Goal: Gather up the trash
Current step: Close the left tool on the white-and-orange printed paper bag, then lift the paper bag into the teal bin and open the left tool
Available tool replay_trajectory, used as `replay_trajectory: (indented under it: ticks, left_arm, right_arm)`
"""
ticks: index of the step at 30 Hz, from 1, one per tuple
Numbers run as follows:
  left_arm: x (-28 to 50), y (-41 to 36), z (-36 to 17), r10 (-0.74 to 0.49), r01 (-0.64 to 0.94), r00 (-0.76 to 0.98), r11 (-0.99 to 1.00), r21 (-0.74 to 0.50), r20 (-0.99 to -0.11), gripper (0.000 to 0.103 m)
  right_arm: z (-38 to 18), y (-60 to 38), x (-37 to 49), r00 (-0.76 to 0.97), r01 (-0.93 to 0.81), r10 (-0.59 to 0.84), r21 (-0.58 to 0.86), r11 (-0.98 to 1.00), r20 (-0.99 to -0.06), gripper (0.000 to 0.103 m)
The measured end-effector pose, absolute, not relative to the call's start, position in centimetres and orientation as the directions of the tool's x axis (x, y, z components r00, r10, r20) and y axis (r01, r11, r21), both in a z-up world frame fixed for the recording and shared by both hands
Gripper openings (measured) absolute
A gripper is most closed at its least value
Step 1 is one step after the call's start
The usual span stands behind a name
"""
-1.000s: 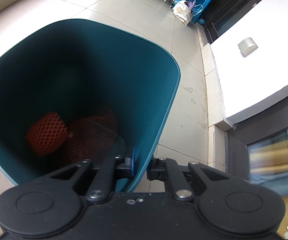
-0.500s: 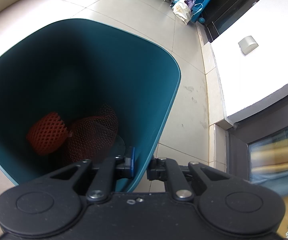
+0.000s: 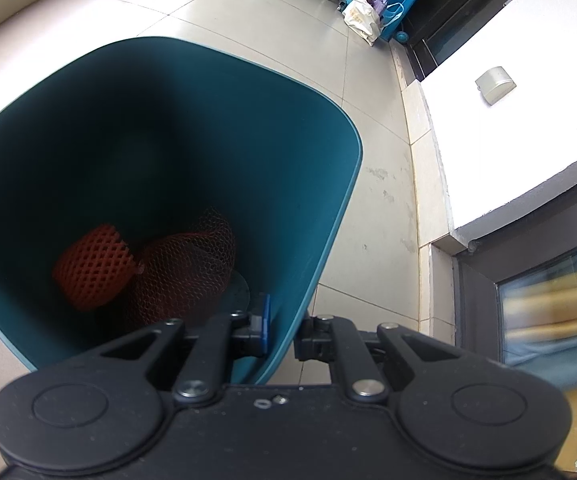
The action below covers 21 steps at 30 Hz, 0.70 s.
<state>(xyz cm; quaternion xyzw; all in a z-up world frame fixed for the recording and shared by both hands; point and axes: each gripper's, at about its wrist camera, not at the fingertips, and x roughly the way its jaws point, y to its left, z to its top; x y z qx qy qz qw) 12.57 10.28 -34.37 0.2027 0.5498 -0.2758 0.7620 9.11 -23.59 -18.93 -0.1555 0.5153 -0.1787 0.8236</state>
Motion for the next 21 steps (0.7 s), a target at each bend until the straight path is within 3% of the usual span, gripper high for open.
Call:
replay_trajectory:
  ticks: [1, 3, 6, 21]
  left_arm:
    - [12.6, 9.9, -34.9, -0.177, 0.643, 0.233, 0.766, 0.015, -0.956, 0.038]
    - [12.7, 9.4, -35.5, -0.159, 0.641, 0.220, 0.767, 0.020, -0.962, 0.031]
    - [12.5, 9.1, -35.4, -0.150, 0.637, 0.238, 0.770, 0.037, -0.960, 0.011]
    - [12.9, 8.0, -26.0, -0.321, 0.623, 0.271, 0.777, -0.089, -0.907, 0.009]
  right_arm:
    - [-18.9, -23.6, 9.1, 0.405, 0.134, -0.454, -0.440, 0.888, -0.794, 0.010]
    - [-18.9, -23.6, 9.1, 0.404, 0.134, -0.453, -0.439, 0.889, -0.795, 0.010]
    - [-18.9, -23.6, 9.0, 0.406, 0.130, -0.454, -0.442, 0.888, -0.793, 0.010]
    - [-18.7, -23.6, 8.7, 0.415, 0.114, -0.438, -0.432, 0.895, -0.798, 0.010]
